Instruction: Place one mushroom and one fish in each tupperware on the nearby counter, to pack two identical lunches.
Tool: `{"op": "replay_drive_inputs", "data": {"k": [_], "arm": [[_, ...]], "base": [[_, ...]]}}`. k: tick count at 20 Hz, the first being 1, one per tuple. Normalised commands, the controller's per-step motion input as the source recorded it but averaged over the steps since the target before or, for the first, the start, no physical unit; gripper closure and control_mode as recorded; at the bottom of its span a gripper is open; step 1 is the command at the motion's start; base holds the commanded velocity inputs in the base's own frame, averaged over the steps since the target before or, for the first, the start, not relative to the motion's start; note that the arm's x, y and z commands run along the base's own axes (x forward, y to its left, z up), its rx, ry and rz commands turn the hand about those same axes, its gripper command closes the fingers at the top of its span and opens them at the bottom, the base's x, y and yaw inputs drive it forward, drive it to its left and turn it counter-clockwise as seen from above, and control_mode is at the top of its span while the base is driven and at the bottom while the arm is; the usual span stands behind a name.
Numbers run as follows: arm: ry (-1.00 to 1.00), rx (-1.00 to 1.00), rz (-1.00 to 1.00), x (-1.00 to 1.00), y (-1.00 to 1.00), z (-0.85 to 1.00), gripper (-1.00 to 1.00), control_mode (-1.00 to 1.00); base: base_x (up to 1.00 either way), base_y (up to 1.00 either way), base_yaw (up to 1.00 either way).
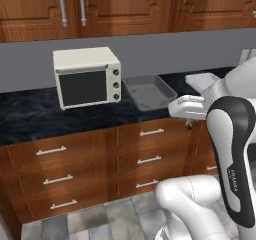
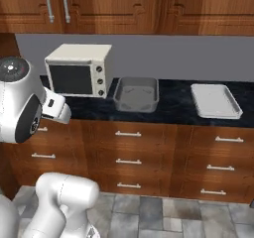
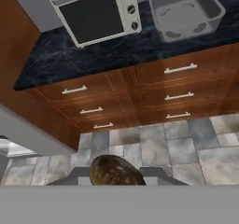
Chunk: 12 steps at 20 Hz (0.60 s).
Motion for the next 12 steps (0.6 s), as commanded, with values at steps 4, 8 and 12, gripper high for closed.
{"op": "replay_drive_inputs", "data": {"k": [4,8,12], "arm": [[0.0,0.0,0.0,0.0,0.0,0.0,1.0,1.0],[0.0,0.0,0.0,0.0,0.0,0.0,1.0,1.0],[0.0,0.0,0.0,0.0,0.0,0.0,1.0,1.0]], "base": [[0.02,-1.0,-0.03],[0.04,-1.0,-0.01],[0.06,-1.0,-0.02]]}}
